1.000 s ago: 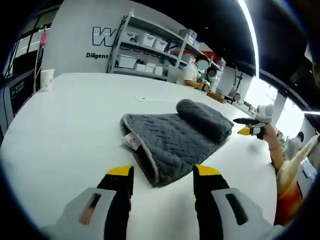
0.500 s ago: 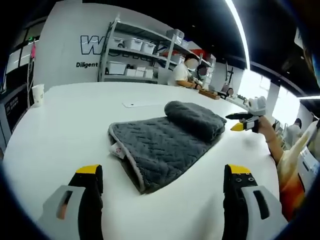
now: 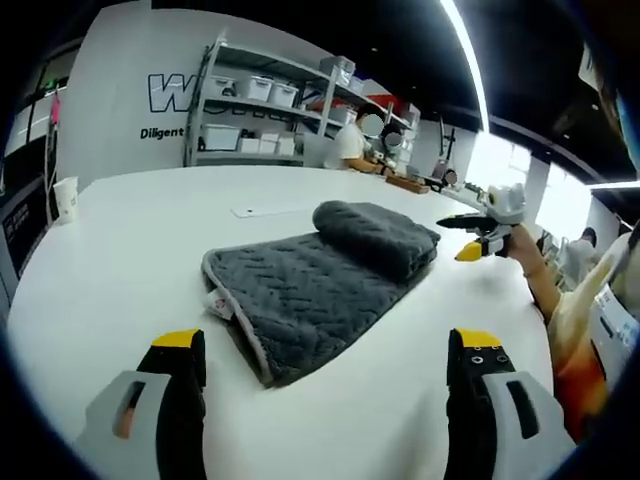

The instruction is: Open the folded towel by lifting each exposed corner and separating the folded layers until the towel lies flat within the target outline without major curled edges

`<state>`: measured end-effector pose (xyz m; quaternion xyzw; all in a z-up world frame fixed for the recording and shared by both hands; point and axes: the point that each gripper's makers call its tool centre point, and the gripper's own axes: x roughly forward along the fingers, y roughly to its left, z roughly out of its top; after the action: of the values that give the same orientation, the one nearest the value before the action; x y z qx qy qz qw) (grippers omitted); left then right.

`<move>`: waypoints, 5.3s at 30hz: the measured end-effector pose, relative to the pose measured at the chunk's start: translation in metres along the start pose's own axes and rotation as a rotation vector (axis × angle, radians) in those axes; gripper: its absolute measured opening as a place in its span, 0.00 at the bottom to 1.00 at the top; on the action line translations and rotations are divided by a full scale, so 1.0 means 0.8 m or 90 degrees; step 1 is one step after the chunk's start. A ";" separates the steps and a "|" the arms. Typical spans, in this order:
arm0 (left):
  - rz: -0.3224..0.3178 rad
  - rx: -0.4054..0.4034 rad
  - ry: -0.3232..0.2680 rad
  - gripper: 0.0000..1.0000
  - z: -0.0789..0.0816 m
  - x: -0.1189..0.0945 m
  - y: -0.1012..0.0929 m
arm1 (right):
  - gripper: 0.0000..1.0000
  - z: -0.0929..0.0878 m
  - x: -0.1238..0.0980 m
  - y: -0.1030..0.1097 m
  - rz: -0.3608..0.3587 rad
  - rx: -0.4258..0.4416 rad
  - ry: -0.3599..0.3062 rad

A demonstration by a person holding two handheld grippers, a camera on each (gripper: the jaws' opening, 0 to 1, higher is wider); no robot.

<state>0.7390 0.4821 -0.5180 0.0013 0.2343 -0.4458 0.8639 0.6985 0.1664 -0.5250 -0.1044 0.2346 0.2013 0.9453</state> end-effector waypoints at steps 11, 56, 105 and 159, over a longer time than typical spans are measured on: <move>-0.013 0.009 0.000 0.99 0.002 0.001 -0.010 | 0.99 0.032 0.007 0.052 0.019 -0.116 -0.004; -0.020 0.022 0.015 0.98 -0.001 -0.001 -0.017 | 0.41 0.089 0.071 0.153 0.021 -0.407 -0.097; -0.026 0.040 0.037 0.97 -0.007 0.000 -0.022 | 0.00 0.136 0.028 0.072 -0.100 -0.219 -0.223; -0.018 0.040 0.052 0.96 -0.014 0.002 -0.015 | 0.00 0.053 -0.108 -0.125 -0.392 -0.003 -0.228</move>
<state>0.7261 0.4764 -0.5264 0.0432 0.2555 -0.4650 0.8466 0.6887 0.0608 -0.4362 -0.1351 0.0221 -0.0775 0.9876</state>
